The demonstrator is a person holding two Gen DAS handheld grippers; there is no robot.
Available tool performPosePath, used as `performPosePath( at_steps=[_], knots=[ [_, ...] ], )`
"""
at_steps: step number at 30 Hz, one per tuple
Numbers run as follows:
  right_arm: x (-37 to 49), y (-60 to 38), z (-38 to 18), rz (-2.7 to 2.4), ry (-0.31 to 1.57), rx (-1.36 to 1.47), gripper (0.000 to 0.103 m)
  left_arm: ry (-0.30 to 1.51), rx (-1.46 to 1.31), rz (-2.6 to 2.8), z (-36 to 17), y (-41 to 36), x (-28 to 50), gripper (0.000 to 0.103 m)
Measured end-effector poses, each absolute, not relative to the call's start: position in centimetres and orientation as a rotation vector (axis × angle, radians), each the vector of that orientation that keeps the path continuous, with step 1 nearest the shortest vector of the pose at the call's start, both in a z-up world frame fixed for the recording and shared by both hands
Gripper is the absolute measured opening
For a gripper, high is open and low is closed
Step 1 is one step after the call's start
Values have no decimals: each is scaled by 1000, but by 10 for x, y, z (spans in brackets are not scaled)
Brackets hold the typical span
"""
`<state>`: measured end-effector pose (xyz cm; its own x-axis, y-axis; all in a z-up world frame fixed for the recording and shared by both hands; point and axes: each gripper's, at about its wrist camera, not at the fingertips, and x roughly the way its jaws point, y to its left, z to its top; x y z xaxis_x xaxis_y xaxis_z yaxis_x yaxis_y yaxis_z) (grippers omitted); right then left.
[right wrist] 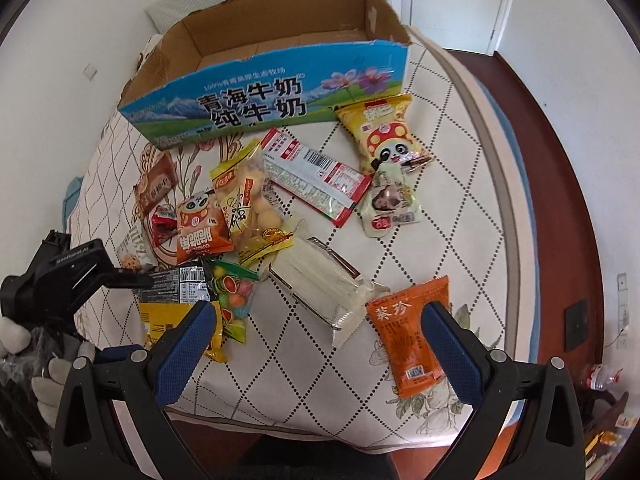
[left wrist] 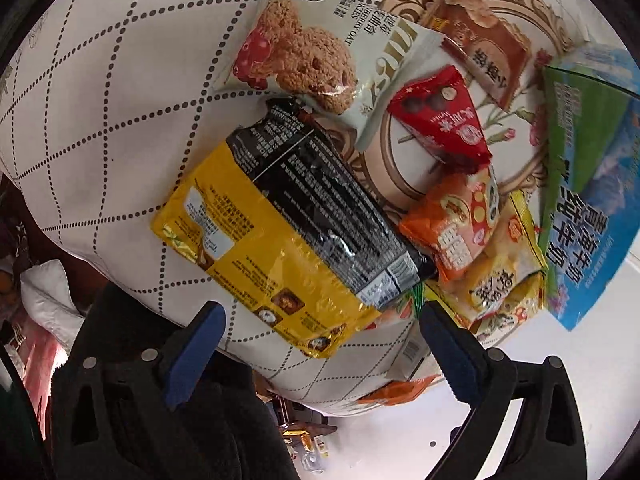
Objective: Organize snacks
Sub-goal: 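Grasp the yellow-black biscuit bag with the left tool while the right tool grasps the white pastry packet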
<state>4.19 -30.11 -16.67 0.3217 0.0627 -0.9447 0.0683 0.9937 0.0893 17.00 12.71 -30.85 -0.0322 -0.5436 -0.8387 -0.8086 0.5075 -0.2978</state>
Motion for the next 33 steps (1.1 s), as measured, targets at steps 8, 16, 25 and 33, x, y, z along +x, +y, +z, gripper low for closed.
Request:
performPosePath(
  at_steps=[8, 16, 25, 33],
  knots=[
    [71, -279, -205, 105, 1313, 83, 103, 1741, -1255, 485, -338, 121, 180, 99],
    [96, -261, -212, 157, 1321, -4, 103, 1709, -1241, 546, -356, 132, 175, 98],
    [93, -263, -207, 81, 1337, -95, 103, 1708, -361, 216, -311, 77, 222, 95],
    [94, -263, -224, 28, 1385, -116, 103, 1551, 470, -21, -308, 0, 201, 94]
  ],
)
